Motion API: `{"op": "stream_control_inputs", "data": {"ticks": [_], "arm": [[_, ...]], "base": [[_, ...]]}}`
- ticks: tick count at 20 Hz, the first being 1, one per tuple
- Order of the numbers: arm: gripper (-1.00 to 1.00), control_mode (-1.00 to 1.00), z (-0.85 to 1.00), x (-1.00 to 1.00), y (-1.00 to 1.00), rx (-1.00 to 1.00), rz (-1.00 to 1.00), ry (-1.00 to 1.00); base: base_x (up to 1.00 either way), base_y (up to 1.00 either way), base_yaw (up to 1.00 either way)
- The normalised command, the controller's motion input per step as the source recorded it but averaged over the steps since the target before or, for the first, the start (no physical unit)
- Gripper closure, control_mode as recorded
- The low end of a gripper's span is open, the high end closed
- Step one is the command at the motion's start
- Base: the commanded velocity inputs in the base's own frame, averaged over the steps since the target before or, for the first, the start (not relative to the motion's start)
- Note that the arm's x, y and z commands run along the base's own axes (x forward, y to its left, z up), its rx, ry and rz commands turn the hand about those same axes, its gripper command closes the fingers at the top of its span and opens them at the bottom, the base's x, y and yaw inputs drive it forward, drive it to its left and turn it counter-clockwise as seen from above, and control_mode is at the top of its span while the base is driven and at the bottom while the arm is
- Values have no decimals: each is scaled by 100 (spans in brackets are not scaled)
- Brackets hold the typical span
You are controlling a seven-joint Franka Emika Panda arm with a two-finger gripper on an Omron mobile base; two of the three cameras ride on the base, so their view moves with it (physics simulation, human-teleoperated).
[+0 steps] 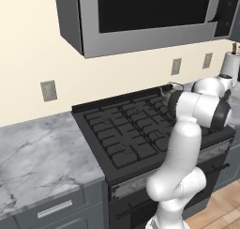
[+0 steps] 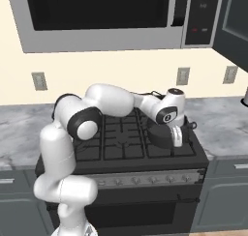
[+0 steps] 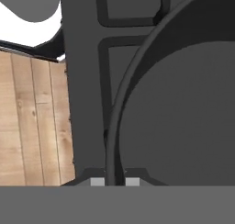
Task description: Pick the kettle from the cabinet and place it on a stove burner. Then pick the pot from the counter and place it on another stove burner. Finally, turn both burners on.
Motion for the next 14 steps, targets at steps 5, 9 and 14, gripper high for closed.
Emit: {"op": "stream_control_inputs", "data": {"ticks": [5, 9, 14], "arm": [[100, -100, -19, 9, -5, 0, 0, 4], [100, -100, -4, -5, -2, 1, 0, 1], [-100, -100, 0, -8, 2, 0, 0, 0]], "base": [[0, 0, 0], [0, 0, 0], [0, 0, 0]]}}
